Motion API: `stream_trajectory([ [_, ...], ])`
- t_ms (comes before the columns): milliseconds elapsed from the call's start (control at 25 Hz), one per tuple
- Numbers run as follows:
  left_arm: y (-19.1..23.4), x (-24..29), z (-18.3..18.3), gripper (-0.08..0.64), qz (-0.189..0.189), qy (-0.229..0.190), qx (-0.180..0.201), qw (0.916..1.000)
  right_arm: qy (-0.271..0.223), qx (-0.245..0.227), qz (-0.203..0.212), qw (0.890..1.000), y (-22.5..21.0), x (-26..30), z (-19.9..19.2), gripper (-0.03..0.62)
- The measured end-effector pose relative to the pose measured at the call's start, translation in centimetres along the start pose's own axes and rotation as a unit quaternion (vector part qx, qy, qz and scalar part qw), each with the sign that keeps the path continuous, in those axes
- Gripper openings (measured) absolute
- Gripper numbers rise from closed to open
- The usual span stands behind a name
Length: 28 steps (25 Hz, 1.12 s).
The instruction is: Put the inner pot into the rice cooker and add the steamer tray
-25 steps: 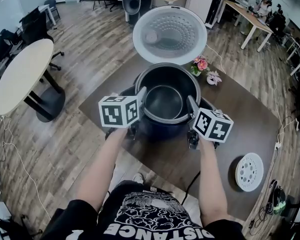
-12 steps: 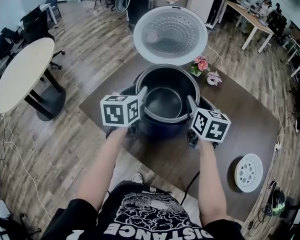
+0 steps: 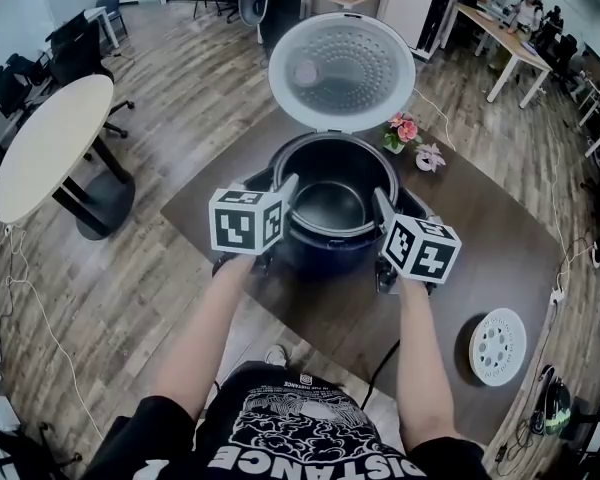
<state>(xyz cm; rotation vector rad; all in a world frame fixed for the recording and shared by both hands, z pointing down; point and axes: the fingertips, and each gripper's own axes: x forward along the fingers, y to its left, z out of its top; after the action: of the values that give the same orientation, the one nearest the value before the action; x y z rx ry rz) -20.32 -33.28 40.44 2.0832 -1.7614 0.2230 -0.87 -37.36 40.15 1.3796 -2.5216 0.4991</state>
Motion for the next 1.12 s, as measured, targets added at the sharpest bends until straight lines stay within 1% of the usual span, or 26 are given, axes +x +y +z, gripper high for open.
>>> stream_trajectory([
  [240,-0.5,-0.9,0.7,0.173,0.002,-0.009,0.015,0.9998,-0.01,-0.016,-0.002,1.0,0.0,-1.0,0.7,0.189],
  [440,-2.6,-1.3,2.1,0.173,-0.013,-0.026,0.036,0.9989,-0.03,-0.037,-0.017,0.999,-0.6,-2.8,1.7,0.189],
  [560,-4.4,-1.5,3.1,0.177,-0.03,-0.035,0.043,0.998,-0.037,-0.042,-0.026,0.998,-1.2,-4.1,2.0,0.193],
  [720,-7.8,-1.2,3.6,0.192,-0.058,-0.038,0.052,0.9963,-0.039,-0.045,-0.043,0.997,-2.9,-6.4,1.8,0.201],
  [960,-12.8,-0.1,3.4,0.209,-0.097,-0.031,0.067,0.9925,-0.044,-0.034,-0.083,0.995,-6.5,-10.3,1.5,0.206],
  [1120,-16.9,0.6,3.0,0.224,-0.128,-0.025,0.089,0.9875,-0.049,-0.022,-0.114,0.992,-9.4,-13.5,0.9,0.216],
])
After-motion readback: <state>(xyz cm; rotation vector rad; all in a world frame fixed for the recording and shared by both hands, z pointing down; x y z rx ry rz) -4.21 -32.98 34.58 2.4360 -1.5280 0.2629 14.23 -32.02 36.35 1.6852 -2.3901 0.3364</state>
